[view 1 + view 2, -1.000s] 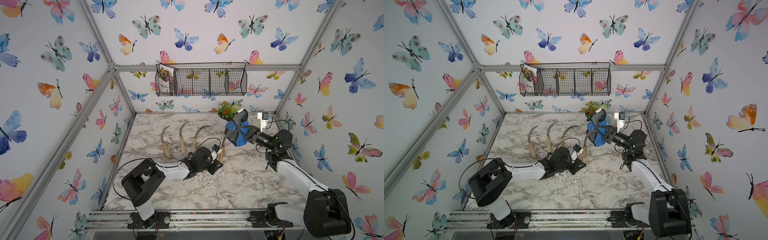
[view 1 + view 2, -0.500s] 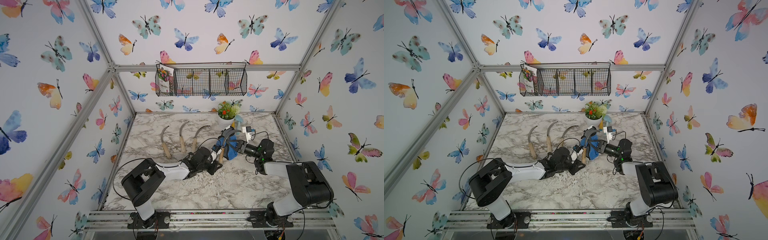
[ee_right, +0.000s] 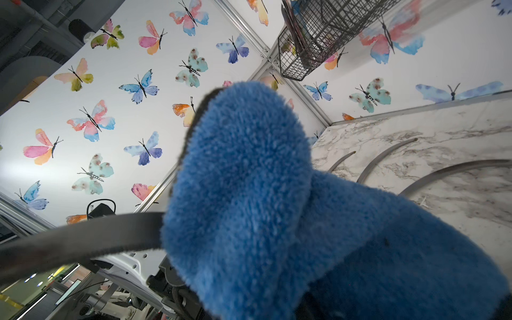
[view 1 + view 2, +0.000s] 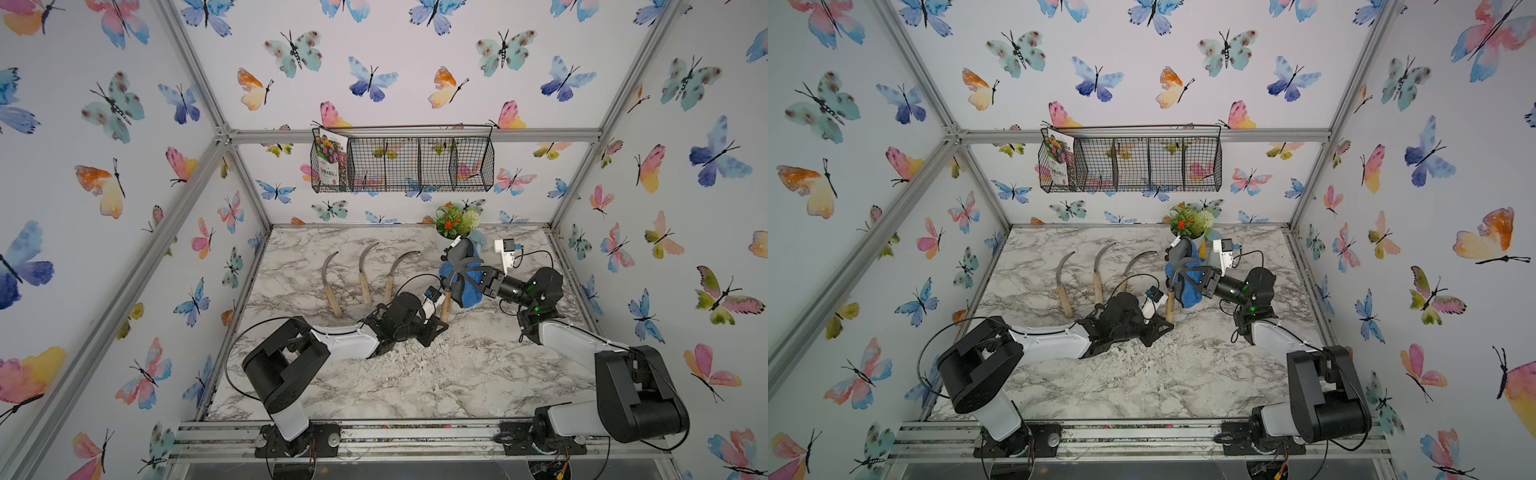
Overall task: Wipe small sickles with rags
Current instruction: Wipe the small sickle.
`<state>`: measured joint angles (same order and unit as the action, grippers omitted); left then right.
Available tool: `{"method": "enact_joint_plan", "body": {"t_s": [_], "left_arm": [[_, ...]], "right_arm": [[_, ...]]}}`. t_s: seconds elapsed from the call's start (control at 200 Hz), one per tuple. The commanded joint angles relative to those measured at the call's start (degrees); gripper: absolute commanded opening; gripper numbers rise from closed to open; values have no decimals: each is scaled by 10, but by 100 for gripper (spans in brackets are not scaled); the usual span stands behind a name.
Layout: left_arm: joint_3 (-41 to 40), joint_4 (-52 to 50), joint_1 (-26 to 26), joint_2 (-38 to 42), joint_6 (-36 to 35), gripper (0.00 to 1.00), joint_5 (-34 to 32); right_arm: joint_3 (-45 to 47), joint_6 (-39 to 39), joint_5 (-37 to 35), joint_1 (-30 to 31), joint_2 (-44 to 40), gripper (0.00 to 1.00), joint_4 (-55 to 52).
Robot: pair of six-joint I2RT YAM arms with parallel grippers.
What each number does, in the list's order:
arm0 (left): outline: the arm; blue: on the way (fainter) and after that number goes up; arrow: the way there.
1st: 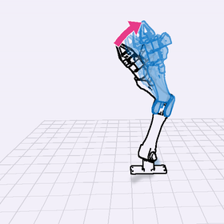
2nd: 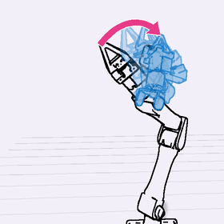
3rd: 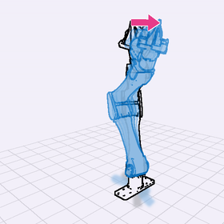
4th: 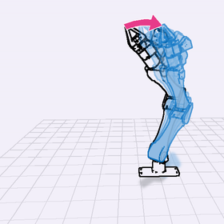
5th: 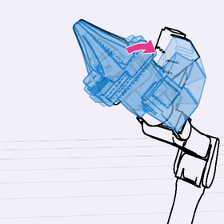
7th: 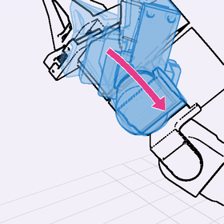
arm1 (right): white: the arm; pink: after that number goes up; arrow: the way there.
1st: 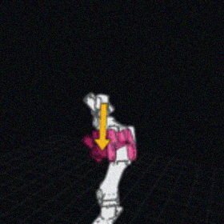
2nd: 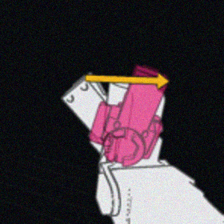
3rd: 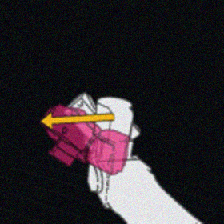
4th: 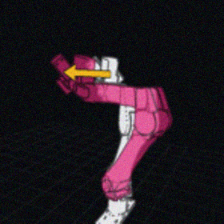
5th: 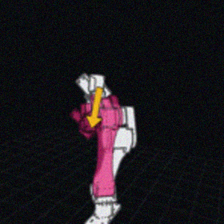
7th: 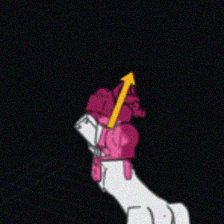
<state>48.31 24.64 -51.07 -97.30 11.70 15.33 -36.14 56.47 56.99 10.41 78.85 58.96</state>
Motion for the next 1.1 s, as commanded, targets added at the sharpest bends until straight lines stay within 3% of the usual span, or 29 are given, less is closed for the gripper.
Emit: {"method": "enact_joint_plan", "body": {"t_s": [0.0,0.385,0.616,0.926,1.096], "left_arm": [[-4,-38,0,-4,2,0,1],[-11,-31,1,1,2,0,6],[-10,-28,1,-2,2,0,14],[-11,3,2,-11,-6,0,141],[-9,8,2,-14,-4,0,160]], "right_arm": [[-34,9,-4,-17,-44,2,21],[-50,-7,-4,-44,-67,2,-31],[-24,2,-4,-45,-41,2,25],[2,15,28,-44,1,2,85],[36,38,35,-34,44,2,154]]}}
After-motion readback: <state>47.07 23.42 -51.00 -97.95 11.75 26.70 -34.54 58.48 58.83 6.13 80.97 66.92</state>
